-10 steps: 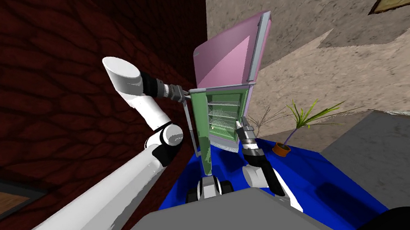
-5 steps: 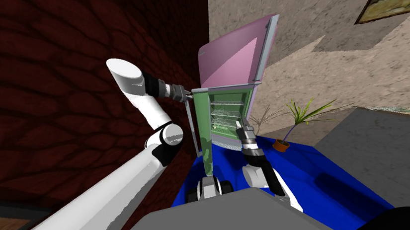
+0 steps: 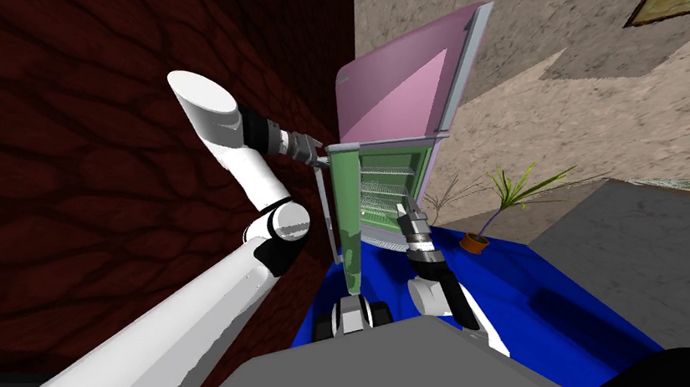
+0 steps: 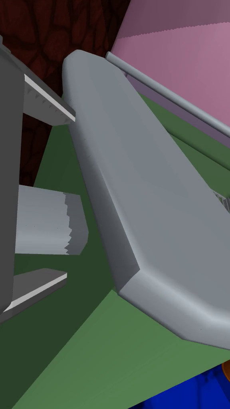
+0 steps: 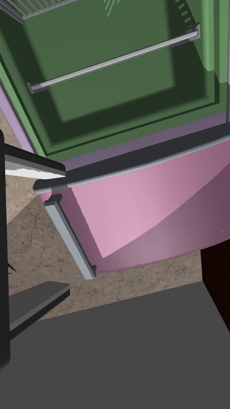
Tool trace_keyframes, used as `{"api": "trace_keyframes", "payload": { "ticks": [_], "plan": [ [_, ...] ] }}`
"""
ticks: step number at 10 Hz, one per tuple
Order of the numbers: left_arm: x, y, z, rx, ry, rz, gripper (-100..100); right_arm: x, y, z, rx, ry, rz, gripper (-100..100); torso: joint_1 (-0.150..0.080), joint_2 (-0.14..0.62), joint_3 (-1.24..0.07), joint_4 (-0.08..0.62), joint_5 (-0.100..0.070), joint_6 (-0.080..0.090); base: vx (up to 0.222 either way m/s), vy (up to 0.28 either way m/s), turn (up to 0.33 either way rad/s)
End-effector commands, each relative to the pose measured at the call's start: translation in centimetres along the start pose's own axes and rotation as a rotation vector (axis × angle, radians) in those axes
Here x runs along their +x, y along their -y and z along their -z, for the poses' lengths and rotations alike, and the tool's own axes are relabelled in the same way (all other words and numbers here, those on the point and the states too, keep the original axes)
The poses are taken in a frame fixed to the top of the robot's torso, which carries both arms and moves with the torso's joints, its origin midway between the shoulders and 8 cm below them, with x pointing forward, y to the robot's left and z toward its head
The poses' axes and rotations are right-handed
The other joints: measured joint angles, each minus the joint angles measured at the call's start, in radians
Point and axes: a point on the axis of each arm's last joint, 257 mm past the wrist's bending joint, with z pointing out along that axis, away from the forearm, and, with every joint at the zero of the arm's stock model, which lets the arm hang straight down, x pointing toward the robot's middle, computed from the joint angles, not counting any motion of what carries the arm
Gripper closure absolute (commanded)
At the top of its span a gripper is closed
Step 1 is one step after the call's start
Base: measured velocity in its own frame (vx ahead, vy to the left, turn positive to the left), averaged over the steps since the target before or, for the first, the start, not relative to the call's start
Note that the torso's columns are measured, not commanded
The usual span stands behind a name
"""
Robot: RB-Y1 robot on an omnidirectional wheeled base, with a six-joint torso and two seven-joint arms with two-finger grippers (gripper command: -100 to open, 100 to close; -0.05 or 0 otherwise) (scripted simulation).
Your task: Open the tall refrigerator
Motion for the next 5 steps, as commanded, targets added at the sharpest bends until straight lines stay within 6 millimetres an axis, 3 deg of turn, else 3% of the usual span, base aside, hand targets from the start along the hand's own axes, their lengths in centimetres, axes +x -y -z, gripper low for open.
{"api": "trace_keyframes", "payload": {
  "ticks": [1, 5],
  "plan": [
    [1.70, 0.99, 0.56, 0.016, -0.002, -0.009, -100, 0.00, 0.00, 0.00, 0.000, 0.000, 0.000, 0, 0.001, 0.000, -0.001, 0.003, 0.000, 0.000, -0.004, 0.030, -0.002],
    [2.32, 1.18, 0.66, 0.017, -0.001, -0.008, -100, 0.00, 0.00, 0.00, 0.000, 0.000, 0.000, 0, -0.005, 0.003, -0.002, 0.010, -0.002, 0.001, 0.007, 0.021, -0.002]
  ]
}}
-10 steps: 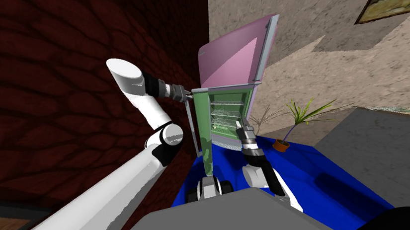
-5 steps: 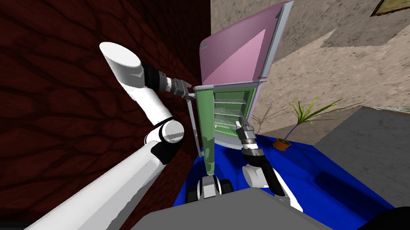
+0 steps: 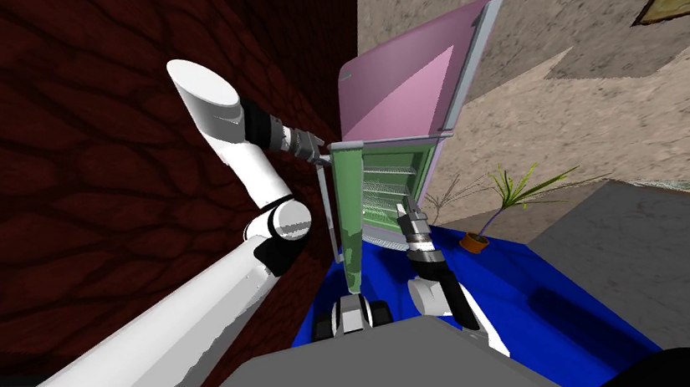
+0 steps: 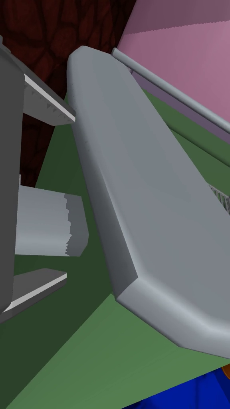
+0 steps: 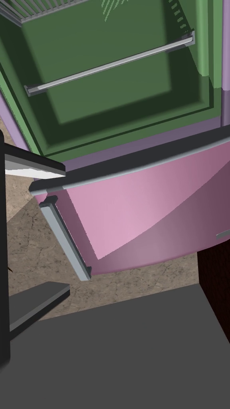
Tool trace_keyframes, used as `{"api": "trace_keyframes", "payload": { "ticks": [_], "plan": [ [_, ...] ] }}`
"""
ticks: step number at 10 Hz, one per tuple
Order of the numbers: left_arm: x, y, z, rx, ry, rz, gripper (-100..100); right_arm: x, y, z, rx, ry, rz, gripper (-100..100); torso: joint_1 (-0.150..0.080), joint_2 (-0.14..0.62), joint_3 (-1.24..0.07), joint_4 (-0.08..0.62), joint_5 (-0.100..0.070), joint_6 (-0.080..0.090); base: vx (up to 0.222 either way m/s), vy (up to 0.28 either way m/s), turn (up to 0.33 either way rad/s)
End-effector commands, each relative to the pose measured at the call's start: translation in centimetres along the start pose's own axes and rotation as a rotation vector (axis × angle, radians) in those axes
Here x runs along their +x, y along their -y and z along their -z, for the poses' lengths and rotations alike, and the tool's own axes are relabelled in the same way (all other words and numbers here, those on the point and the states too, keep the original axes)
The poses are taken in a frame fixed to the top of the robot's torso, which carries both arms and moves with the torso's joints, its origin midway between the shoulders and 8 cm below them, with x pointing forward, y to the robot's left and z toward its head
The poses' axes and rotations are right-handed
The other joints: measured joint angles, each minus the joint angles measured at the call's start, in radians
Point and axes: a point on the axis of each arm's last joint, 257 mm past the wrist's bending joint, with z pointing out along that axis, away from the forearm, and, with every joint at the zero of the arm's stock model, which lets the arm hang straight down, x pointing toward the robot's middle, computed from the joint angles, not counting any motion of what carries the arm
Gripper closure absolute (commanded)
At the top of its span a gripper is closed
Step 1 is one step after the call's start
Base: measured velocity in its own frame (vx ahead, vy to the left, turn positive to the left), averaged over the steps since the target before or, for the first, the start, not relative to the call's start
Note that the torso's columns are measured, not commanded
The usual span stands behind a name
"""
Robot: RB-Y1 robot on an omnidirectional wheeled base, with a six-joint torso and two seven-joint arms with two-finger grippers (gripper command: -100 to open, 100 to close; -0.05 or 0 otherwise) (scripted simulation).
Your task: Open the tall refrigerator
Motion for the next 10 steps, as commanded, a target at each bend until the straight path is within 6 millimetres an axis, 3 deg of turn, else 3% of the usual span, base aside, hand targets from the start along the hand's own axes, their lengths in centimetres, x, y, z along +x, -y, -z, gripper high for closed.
{"api": "trace_keyframes", "payload": {
  "ticks": [1, 3, 4, 5, 10],
  "plan": [
    [1.1, 1.1, 1.0, 0.025, -0.007, -0.019, -100, 0.0, 0.0, 0.0, 0.000, 0.000, 0.000, 0, -0.001, -0.001, 0.001, -0.004, 0.000, 0.000, 0.002, -0.015, 0.005],
    [1.7, 1.3, 1.1, 0.027, -0.007, -0.019, -100, 0.0, 0.0, 0.0, 0.000, 0.000, 0.000, 0, -0.001, -0.001, 0.000, -0.001, -0.002, 0.001, 0.000, 0.016, -0.008],
    [0.4, 0.2, -0.1, -0.014, 0.004, 0.006, -100, 0.0, 0.0, 0.0, 0.000, 0.000, 0.000, 0, 0.000, -0.001, -0.002, 0.001, -0.001, 0.001, -0.011, 0.015, 0.013],
    [0.1, 0.0, -0.3, -0.018, 0.006, 0.010, 0, 0.0, 0.0, 0.0, 0.000, 0.000, 0.000, 0, 0.001, -0.001, 0.002, -0.005, 0.000, -0.001, -0.010, 0.009, 0.011],
    [-0.2, -0.3, -0.6, -0.027, 0.008, 0.017, 0, 0.0, 0.0, 0.0, 0.000, 0.000, 0.000, 0, 0.010, -0.001, 0.006, -0.016, 0.005, -0.004, -0.001, 0.001, 0.001]
  ]
}}
